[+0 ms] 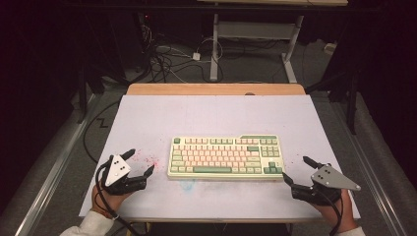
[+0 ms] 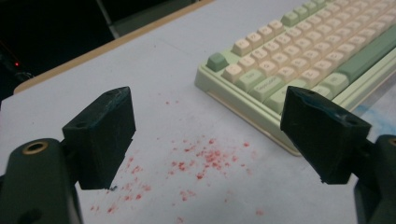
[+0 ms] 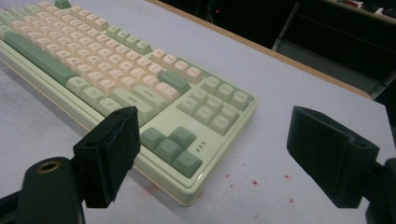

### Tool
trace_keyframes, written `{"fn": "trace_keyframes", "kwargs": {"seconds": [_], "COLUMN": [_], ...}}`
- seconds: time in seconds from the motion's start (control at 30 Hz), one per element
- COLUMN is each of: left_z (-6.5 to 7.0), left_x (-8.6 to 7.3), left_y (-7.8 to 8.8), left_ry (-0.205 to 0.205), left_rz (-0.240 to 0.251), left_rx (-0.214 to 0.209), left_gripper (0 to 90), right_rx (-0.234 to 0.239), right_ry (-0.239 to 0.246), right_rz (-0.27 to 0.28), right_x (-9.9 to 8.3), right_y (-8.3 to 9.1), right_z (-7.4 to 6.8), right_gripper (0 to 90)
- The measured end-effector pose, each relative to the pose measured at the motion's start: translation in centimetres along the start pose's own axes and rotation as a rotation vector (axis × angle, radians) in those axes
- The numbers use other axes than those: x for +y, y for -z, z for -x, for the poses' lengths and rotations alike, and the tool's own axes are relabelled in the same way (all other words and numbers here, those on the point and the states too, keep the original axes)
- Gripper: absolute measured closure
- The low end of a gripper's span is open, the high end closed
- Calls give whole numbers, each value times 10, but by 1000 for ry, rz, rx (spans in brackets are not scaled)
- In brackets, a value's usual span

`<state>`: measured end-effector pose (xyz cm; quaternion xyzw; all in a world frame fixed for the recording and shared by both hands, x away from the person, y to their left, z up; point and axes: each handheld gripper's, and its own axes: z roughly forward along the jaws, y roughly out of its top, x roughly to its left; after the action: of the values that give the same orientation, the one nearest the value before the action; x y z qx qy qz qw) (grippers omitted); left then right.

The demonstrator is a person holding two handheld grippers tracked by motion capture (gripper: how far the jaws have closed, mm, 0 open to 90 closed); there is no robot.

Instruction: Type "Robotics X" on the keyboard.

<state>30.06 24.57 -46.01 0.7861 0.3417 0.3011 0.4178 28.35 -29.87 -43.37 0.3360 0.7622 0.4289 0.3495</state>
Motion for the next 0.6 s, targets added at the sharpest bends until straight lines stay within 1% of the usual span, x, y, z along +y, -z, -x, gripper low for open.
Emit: {"fn": "trace_keyframes", "kwargs": {"seconds": [0.1,0.17,0.23,0.33,0.47,0.6], "left_z": [1,3,4,4,5,4], "left_x": [0,1,1,0,1,3], "left_y": [-1,0,1,2,3,2], "left_ry": [-7,-12,-14,-19,-12,-14], "left_rz": [-13,-7,-5,-18,-4,-10], "left_rx": [-8,-10,-13,-25,-27,-32], "left_gripper": [170,170,170,170,170,170], "right_rx": [-4,-4,-5,-5,4,18], "right_ry": [-4,-7,-1,4,9,24], "right_rz": [-1,-1,-1,-1,-12,-24], "right_x": [-1,0,1,3,4,7], "right_y": [1,1,0,-2,-4,-8], "right_z": [1,1,0,-1,-2,-1], "right_gripper": [184,184,184,184,174,171]}}
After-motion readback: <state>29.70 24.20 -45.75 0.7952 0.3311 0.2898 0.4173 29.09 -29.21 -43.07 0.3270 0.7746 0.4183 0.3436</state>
